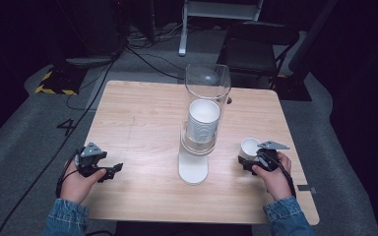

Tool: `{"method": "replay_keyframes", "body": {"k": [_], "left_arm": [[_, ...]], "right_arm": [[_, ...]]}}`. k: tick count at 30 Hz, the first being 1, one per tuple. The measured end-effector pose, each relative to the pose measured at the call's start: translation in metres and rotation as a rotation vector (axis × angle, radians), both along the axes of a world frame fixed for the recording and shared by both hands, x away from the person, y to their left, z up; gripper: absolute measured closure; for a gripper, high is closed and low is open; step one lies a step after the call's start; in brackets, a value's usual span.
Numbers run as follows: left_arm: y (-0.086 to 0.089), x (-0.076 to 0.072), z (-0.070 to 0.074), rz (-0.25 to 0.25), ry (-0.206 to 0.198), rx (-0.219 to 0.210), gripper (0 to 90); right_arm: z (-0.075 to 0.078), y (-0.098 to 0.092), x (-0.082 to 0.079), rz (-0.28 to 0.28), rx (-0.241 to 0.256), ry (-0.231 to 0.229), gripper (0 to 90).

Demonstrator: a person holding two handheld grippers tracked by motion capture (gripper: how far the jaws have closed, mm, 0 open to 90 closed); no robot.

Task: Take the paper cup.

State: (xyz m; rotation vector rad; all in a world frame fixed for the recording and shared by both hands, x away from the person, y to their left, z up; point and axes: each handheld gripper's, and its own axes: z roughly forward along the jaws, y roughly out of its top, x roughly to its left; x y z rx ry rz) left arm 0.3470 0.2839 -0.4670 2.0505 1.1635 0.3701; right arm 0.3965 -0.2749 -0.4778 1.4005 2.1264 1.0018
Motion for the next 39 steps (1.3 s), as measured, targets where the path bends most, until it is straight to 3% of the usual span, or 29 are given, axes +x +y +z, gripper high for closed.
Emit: {"method": "replay_keyframes", "body": {"k": [6,14,17,23,33,39], "left_arm": [[-0.003,-0.002,0.000,-0.004,0.000,0.006,20.3],[-0.019,-0.013,0.000,-0.067,0.008,0.025,20.3],[-0.022,-0.021,0.000,-0.093,-0.001,0.037,20.3],[-0.030,-0.033,0.003,-0.127,-0.015,0.020,20.3],[-0.054,-0.046,0.001,-0.213,-0.024,0.017,20.6],[-0.062,-0.047,-0.007,-0.242,-0.027,0.001,20.7]], "right_arm": [[0.007,-0.006,-0.011,0.015,-0.010,-0.011,16.0],[0.026,-0.012,-0.038,0.064,0.022,-0.064,15.9],[0.034,-0.007,-0.051,0.127,0.041,-0.082,15.9],[0.042,0.009,-0.065,0.211,0.051,-0.097,15.9],[0.033,0.032,-0.074,0.332,0.132,-0.119,16.6],[0.022,0.039,-0.073,0.358,0.115,-0.093,19.0]]}}
